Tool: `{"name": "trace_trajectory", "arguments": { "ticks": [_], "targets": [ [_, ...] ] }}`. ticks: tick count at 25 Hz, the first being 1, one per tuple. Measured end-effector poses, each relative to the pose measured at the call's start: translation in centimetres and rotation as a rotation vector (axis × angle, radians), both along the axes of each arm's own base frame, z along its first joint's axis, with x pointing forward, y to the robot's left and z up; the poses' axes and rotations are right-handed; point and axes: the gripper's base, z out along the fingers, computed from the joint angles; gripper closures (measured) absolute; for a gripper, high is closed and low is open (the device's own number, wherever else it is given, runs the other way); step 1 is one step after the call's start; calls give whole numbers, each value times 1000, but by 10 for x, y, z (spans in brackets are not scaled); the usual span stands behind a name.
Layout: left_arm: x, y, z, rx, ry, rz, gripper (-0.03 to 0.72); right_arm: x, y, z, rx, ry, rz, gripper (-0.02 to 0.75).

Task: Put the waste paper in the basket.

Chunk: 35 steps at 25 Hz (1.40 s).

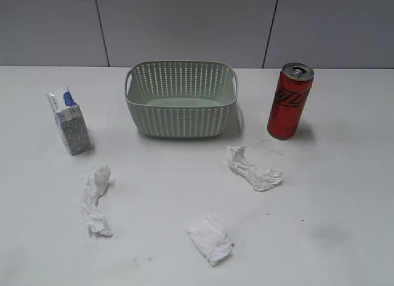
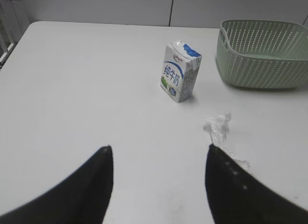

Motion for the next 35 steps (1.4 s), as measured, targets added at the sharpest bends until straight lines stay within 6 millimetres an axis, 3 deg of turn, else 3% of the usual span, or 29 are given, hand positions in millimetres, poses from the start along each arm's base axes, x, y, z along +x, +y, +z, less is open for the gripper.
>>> {"name": "trace_trajectory", "arguments": {
  "ticks": [8, 12, 15, 18, 28, 35],
  "targets": [
    [0, 0, 0, -1, 0, 0, 226, 54, 9, 4, 3, 177, 167, 113],
    [0, 0, 0, -1, 0, 0, 66, 82, 12, -1, 4, 273, 224, 119],
    [0, 0, 0, -1, 0, -1, 11, 100, 22, -8, -2, 336, 289, 126],
    [0, 0, 0, -1, 0, -1, -1, 115, 42, -17, -19, 388, 384, 132],
    [0, 0, 0, -1, 0, -1, 3, 149, 144, -67, -134, 518, 609, 141],
    [0, 0, 0, -1, 0, -1, 27, 189, 184, -104, -211, 606, 581, 143]
  ]
}}
